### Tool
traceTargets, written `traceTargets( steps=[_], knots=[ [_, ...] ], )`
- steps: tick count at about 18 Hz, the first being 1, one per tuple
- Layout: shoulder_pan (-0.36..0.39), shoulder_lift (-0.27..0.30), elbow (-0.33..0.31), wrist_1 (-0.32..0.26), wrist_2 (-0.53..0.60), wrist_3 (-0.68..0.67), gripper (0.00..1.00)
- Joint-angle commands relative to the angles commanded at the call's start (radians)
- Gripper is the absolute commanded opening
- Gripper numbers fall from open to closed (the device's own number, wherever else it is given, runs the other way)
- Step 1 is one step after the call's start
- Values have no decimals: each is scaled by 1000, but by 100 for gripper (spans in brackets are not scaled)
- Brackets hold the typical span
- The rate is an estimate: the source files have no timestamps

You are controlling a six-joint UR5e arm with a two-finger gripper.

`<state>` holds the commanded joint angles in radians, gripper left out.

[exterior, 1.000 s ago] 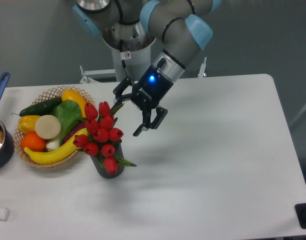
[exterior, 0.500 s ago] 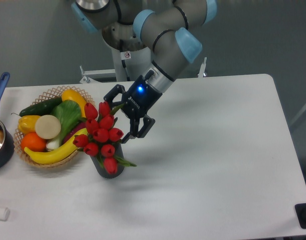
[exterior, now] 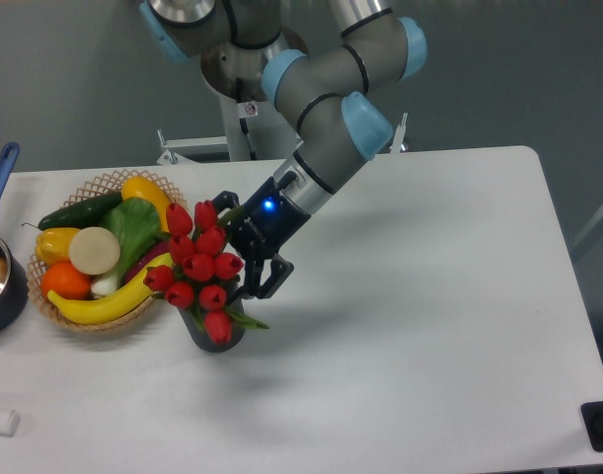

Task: Pick up the flowers from the vase
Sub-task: 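Lower the gripper around the tulip stems just above the vase rim, then close the gripper on the tulip stems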

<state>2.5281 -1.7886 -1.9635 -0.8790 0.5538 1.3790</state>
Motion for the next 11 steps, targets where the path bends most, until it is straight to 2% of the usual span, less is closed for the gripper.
traceTargets(
  steps=[4,8,11],
  knots=[
    [-5,2,-9,0,0,-2,99],
    [-5,2,-8,0,-2,-6,65],
    [-2,3,-12,0,-2,-6,51]
  ],
)
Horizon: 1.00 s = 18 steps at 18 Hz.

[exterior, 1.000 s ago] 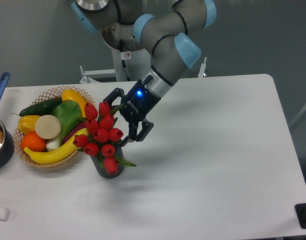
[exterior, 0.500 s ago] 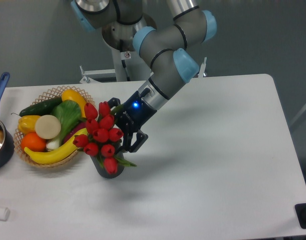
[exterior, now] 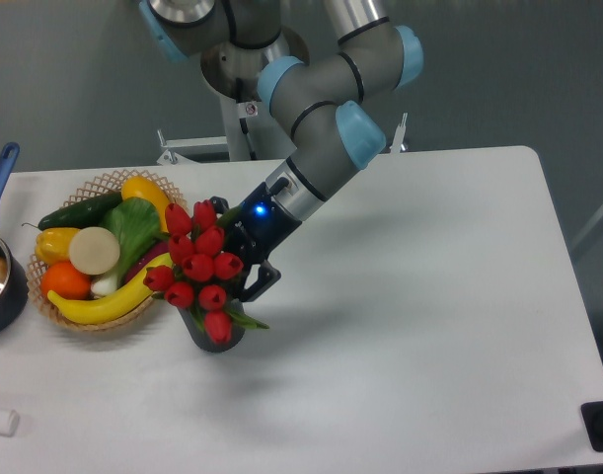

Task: Pick up the flowers from the vase
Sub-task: 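Close the gripper on the tulip stems, then lift the tulip bunch up out of the black vase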

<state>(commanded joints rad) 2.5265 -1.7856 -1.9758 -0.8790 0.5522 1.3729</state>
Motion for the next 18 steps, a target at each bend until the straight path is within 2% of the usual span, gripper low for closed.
traceTargets(
  steps=[3,11,18],
  knots=[
    [3,3,0,-2,-3,-3,39],
    [12,15,0,-2,-25,-23,38],
    [25,110,8,-2,-83,-130,38]
  ],
)
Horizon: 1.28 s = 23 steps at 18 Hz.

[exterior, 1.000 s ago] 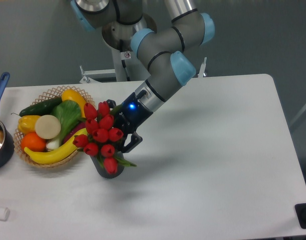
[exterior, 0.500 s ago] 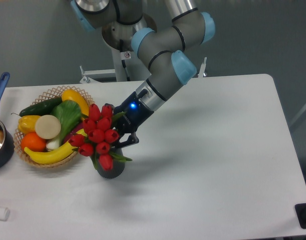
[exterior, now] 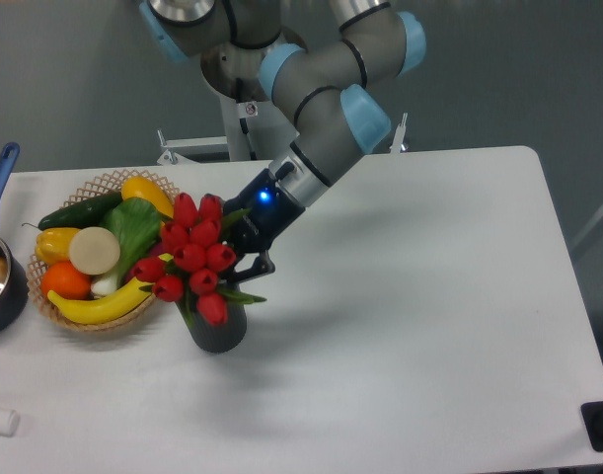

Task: Pick up the flowers from the vase
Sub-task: 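Lift the tulip bunch up out of the black vase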

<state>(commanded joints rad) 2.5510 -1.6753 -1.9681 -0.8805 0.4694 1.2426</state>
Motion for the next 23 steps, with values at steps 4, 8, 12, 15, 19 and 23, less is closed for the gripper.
traceTargets(
  steps=[4,8,12,15,19,23],
  knots=[
    [2,46,9,0,-2,-57,38],
    [5,75,31,-2,-3,-78,38],
    [14,75,60,0,-3,-104,38],
    [29,78,74,0,-6,-106,38],
    [38,80,109,0,-8,-149,38],
    [38,83,144,0,-11,-175,38]
  ],
)
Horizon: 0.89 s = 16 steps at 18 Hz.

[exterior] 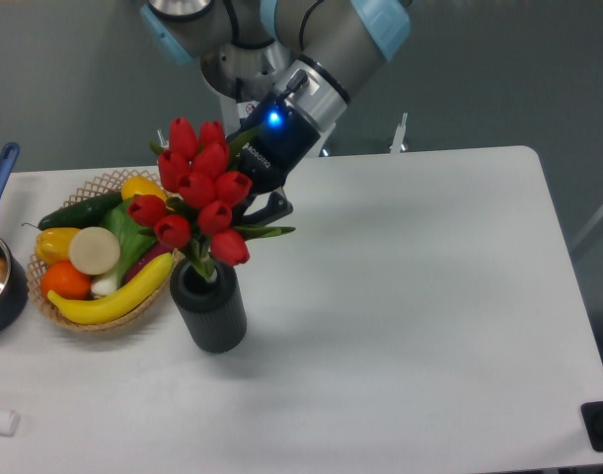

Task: Pick up the flowers from the vase
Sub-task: 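Lift the tulip bunch up out of the black vase, then carry the held tulips away from the vase over the empty table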

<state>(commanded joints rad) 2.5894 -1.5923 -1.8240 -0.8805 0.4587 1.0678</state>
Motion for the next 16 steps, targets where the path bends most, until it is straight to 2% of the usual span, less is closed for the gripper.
traceTargets(
  steps=[6,11,13,16],
  knots=[
    [-3,2,61,0,-28,-123,38],
    [26,28,65,-2,-28,-152,38],
    [70,28,66,0,-28,-150,38],
    [197,26,42,2,-20,-140,38]
  ],
)
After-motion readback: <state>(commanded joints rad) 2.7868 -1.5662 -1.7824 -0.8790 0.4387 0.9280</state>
